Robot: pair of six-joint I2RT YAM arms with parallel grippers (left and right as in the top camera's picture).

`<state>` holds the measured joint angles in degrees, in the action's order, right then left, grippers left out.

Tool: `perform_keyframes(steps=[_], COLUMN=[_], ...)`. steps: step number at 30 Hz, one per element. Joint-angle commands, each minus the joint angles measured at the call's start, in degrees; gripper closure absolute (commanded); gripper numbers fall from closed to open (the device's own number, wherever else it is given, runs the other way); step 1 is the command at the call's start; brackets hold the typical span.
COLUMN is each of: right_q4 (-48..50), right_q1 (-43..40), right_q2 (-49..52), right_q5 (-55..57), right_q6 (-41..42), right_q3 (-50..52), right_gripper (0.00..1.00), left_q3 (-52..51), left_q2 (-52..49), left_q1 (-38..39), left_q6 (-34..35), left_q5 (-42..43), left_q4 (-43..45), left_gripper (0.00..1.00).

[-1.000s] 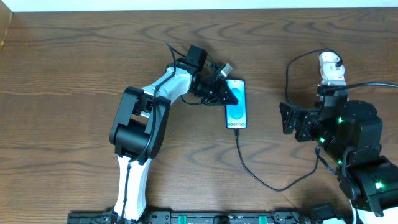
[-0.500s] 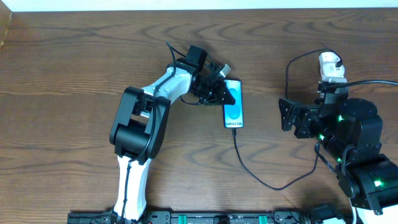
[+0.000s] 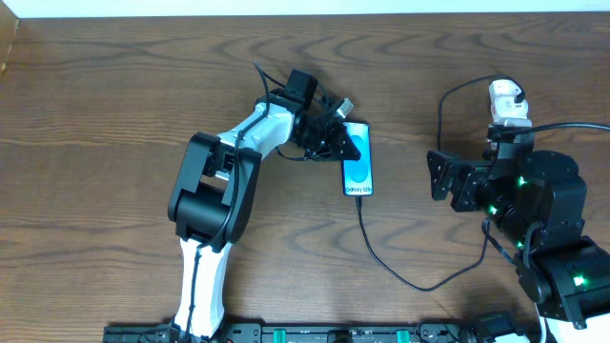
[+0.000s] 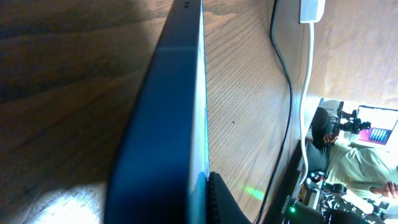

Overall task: Plug charger to phone and switch on socket
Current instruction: 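Lower the plugged-in phone flat onto the table with the left gripper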

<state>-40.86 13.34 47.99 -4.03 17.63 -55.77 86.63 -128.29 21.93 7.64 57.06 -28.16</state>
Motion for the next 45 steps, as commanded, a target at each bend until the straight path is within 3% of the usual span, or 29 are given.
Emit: perform_keyframes(steps=[1, 17, 21, 24, 38, 45], right_q4=[0.4, 1.0, 1.0, 1.0, -0.1, -1.3], right_q1=[-0.3, -0.3, -0.3, -0.3, -0.3, -0.3], right_q2=[-0.1, -0.1, -0.1, -0.1, -0.1, -0.1], right_q5=[0.5, 0.5, 0.5, 0.4, 0.2, 0.2], right_q6=[0.8, 1.7, 1.7, 1.7, 2.1, 2.1], right_q3=[-0.7, -0.7, -0.7, -0.7, -0.7, -0.7], right_gripper=[0.06, 0.05, 0.05, 0.05, 0.05, 0.02], left_q3=[0.5, 0.4, 0.4, 0.4, 0.4, 0.4], left_q2=[-0.1, -0.2, -0.2, -0.2, -0.2, -0.2], left_q1=[0.1, 0.4, 0.4, 0.4, 0.3, 0.2], left_q6=[-1.4, -1.4, -1.4, -1.4, -1.4, -1.4], left_q5=[-1.3, -1.2, -1.3, -1.2, -1.2, -1.2], left_q4=[0.0, 0.1, 0.2, 0.4, 0.3, 0.2], left_gripper=[0.91, 0.91, 0.73, 0.40, 0.38, 0.23])
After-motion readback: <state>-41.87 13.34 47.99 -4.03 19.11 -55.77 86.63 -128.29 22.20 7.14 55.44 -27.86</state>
